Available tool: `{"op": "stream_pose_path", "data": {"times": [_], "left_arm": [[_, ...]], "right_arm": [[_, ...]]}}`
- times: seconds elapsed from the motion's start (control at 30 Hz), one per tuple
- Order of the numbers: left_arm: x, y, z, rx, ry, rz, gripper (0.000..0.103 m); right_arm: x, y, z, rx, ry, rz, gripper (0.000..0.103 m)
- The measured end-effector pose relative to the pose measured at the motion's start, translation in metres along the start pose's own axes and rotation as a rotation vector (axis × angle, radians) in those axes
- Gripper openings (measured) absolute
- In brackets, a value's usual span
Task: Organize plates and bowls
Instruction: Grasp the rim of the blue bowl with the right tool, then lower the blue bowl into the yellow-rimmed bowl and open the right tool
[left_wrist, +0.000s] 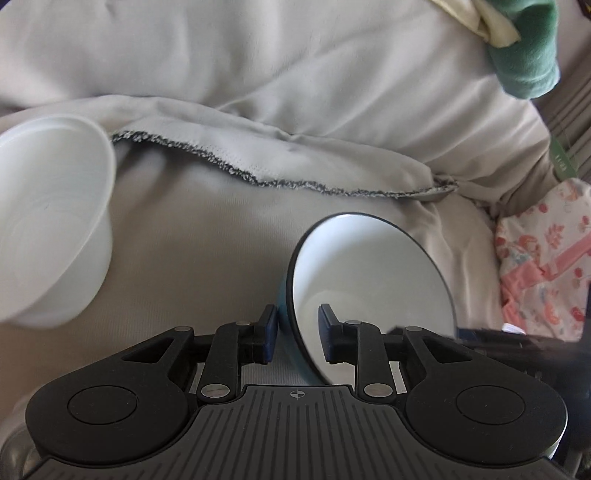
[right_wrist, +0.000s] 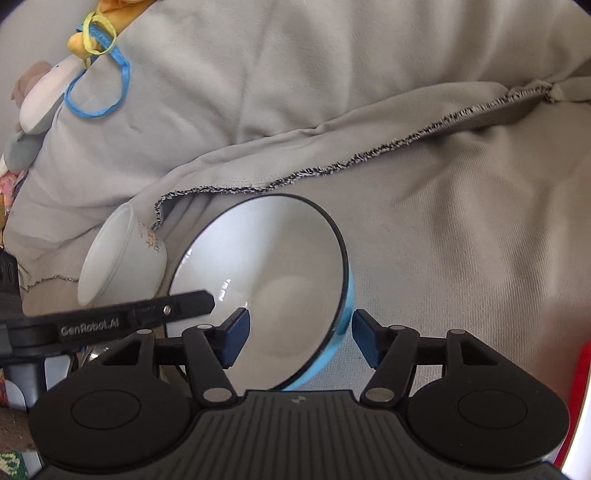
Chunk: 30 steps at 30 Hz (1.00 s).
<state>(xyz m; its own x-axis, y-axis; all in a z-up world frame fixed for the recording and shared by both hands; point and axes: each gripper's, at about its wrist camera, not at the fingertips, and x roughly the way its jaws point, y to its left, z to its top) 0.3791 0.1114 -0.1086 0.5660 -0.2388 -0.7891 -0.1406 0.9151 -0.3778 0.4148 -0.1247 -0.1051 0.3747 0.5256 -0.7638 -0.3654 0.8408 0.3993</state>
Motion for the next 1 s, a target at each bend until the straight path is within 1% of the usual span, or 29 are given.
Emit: {"op": "stream_pose_path", "data": {"times": [0.17,0.2,0.27,0.3,0.4,0.53,0.63,0.8,0.9,1.0], "left_arm": [[0.035,0.002,0.01,-0.015,0.078,0.002,0.025],[0.041,0.002,0.01,-0.014,0.088,-0.002,0.024],[0.043,0.0,0.011,-0.006,0.081,-0.001,0.025],[0.043,-0.001,0.011,-0.001,0.079,0.004,0.025],[0.039,-0.005,0.011,0.018,0.072,0.011,0.025],[0.035,-0.011,0.008,0.047,0.069,0.022,0.025],[0.03,-0.013,0.006,0.047,0.074,0.013,0.025],[0.016,-0.02,0.009,0.044,0.049,-0.007,0.026],[-0.001,-0.026,0.013,0.037,0.021,-0.024,0.026],[-0.03,-0.038,0.011,0.06,-0.017,-0.037,0.026]], "right_arm": [[0.032,-0.014,0.008,0.086,0.066,0.039,0.062],[0.034,-0.015,0.009,0.096,0.065,0.047,0.061],[0.032,-0.012,0.011,0.086,0.056,0.057,0.057],[0.032,-0.009,0.011,0.078,0.053,0.046,0.056],[0.031,-0.004,0.008,0.05,0.04,0.016,0.056],[0.028,-0.006,0.006,0.067,0.029,0.025,0.056],[0.023,-0.006,0.005,0.068,0.02,0.019,0.057],[0.008,0.0,0.01,0.075,-0.015,0.019,0.058],[-0.008,0.005,0.011,0.076,-0.039,0.03,0.058],[-0.036,0.016,0.004,0.057,-0.065,0.052,0.06]]}}
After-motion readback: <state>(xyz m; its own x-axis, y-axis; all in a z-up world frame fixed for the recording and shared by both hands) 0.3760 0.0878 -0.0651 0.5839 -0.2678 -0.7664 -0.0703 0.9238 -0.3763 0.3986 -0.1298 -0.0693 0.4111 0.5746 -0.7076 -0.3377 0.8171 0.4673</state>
